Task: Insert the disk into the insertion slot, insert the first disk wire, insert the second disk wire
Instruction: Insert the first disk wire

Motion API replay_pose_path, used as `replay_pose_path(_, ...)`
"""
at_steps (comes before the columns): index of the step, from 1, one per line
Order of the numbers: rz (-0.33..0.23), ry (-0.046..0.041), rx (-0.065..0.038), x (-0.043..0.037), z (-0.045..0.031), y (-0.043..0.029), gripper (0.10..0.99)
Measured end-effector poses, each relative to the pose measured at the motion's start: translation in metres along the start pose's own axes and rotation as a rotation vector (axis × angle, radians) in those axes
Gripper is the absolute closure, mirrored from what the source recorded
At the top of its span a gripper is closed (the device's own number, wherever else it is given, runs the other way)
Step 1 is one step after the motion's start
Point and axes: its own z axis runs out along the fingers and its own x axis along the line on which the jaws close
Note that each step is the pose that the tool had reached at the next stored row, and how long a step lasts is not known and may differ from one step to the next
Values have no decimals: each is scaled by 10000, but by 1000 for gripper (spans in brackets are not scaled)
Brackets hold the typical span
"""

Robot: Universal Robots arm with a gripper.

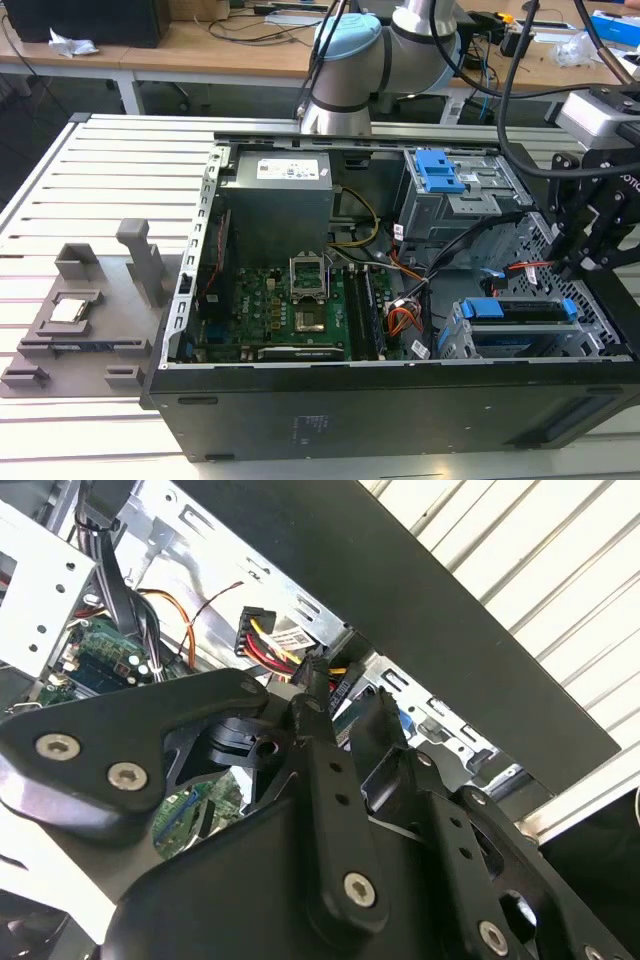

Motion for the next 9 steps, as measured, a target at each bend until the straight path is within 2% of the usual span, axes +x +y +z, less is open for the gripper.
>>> replay_pose_path(1, -1, 1, 0, 0, 0, 0, 808)
replay_pose_path(2, -1, 2, -1, 0, -1, 0, 808)
replay_pose_path(4, 0, 4, -1, 0, -1, 0, 906)
replay_pose_path(9, -2, 4, 0, 0, 0, 0, 906)
